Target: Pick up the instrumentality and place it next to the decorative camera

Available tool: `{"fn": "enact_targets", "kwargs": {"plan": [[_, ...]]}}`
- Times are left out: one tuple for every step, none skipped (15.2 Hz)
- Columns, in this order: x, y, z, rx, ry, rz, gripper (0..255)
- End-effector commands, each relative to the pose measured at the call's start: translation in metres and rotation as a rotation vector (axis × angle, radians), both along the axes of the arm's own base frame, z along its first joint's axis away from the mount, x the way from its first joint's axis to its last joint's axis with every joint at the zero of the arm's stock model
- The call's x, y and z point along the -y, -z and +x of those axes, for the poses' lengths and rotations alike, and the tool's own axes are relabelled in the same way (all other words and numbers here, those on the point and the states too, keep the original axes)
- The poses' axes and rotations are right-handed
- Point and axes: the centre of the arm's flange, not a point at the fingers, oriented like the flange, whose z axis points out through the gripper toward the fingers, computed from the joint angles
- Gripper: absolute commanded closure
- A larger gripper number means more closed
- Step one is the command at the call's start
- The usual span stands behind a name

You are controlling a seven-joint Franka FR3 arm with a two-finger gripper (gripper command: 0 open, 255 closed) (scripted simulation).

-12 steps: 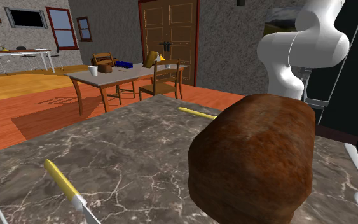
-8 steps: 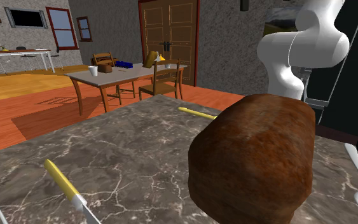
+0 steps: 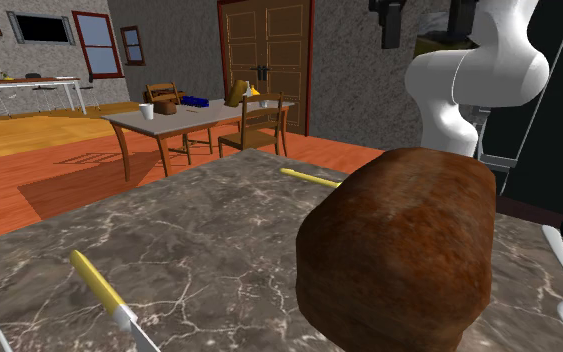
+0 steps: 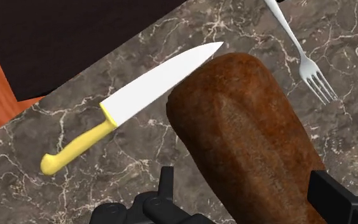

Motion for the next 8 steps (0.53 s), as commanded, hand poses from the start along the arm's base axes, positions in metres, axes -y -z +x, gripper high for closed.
{"fn": "enact_targets", "kwargs": {"plan": [[-0.009,0.015,0.022,-0.002,0.074,0.003,0],[-0.014,0.022,0.032,-0.003,0.108,0.003,0],[-0.018,0.028,0.043,-0.004,0.143,0.004,0],[-0.021,0.034,0.054,-0.006,0.178,0.005,0],[-0.024,0.040,0.064,-0.007,0.212,0.006,0],[-0.027,0.046,0.075,-0.008,0.247,0.006,0],[-0.030,0.052,0.086,-0.009,0.281,0.007,0],[-0.032,0.058,0.097,-0.010,0.316,0.008,0]]}}
